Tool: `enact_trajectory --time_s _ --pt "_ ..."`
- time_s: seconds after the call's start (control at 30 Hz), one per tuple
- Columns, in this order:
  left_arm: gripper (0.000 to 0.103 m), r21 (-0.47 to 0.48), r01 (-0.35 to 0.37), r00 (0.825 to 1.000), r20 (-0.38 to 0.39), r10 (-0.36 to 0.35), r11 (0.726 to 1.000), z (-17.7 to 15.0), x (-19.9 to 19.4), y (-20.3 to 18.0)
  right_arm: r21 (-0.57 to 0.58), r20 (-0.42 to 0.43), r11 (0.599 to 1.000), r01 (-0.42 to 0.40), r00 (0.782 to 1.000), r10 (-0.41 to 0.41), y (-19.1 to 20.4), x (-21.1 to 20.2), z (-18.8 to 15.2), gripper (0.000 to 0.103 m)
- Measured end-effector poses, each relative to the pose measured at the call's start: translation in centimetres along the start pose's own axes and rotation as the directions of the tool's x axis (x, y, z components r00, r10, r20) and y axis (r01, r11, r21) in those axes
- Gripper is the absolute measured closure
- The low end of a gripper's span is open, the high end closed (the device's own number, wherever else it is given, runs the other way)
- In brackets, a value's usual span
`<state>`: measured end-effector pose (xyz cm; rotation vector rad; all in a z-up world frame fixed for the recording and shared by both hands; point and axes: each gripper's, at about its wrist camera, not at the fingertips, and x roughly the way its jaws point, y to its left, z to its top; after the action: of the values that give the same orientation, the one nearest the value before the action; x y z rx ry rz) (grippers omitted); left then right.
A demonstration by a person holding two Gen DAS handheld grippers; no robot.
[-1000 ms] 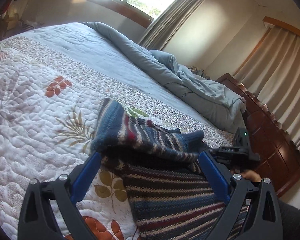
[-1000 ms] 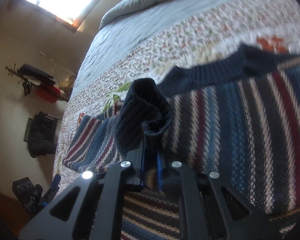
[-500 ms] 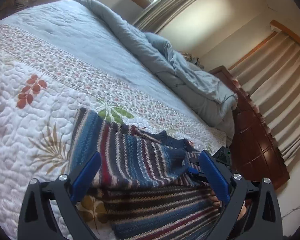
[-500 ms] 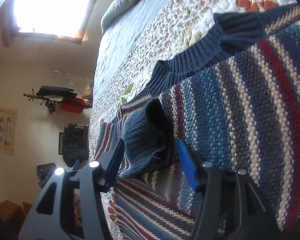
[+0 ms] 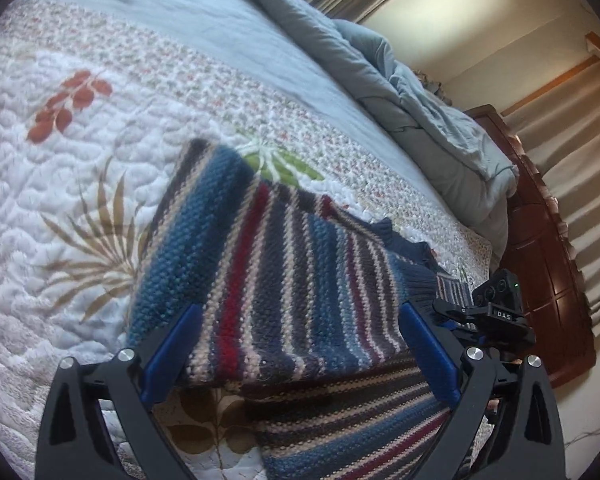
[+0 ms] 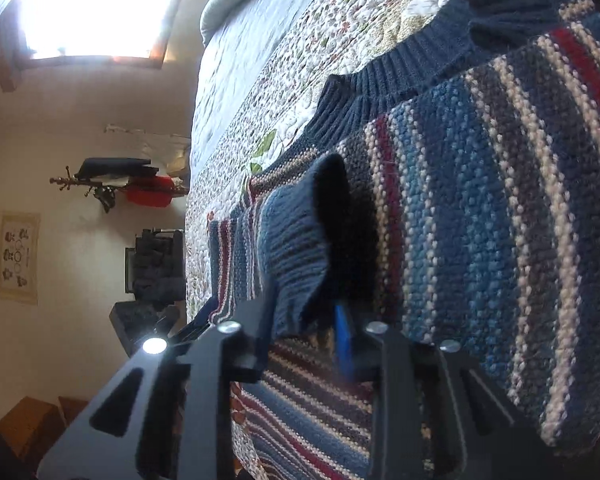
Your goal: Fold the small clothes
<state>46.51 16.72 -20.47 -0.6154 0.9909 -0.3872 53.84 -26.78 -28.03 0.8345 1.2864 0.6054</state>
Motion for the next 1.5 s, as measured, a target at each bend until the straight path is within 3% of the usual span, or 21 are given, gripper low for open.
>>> enact_trajectory --time_s 0.07,0.23,0.33,0.6,0.83,1.5 --pt "0.004 0.016 -0.007 1.0 -0.003 0.007 1.0 -0.2 0.2 -0.1 -0.031 0.013 0.999 0.027 1.0 -0.027 0.5 -0.2 0.0 0.093" --pt "0.004 -0.005 0.025 0.999 0.033 -0.025 1.0 0.1 -1.4 -0.7 -0.099 0.027 0.992 0.082 0.996 -0.08 2.5 -0.3 0.2 0.094" --pt "0.004 0.032 0.037 0.997 0.067 -0.039 0.999 0.5 -2.9 -2.2 -0.141 0.041 0.984 0.108 0.994 -0.104 4.0 -0.8 0.8 0.094" --pt "0.004 0.085 0.034 0.998 0.058 -0.039 0.996 0.4 -3.3 -4.6 -0.179 0.114 0.967 0.183 0.98 -0.164 5.4 -6.3 2.3 0.094" --pt "0.004 0.073 0.047 0.998 0.037 -0.05 0.996 0.3 -2.0 -5.3 -0.153 0.147 0.962 0.227 0.968 -0.205 2.2 -10.7 2.4 0.094" --pt "0.004 0.11 0.116 0.989 -0.101 -0.105 0.987 -1.1 2.4 -7.0 -0.066 0.146 0.97 0.236 0.964 -0.224 -4.9 -13.2 1.5 0.094"
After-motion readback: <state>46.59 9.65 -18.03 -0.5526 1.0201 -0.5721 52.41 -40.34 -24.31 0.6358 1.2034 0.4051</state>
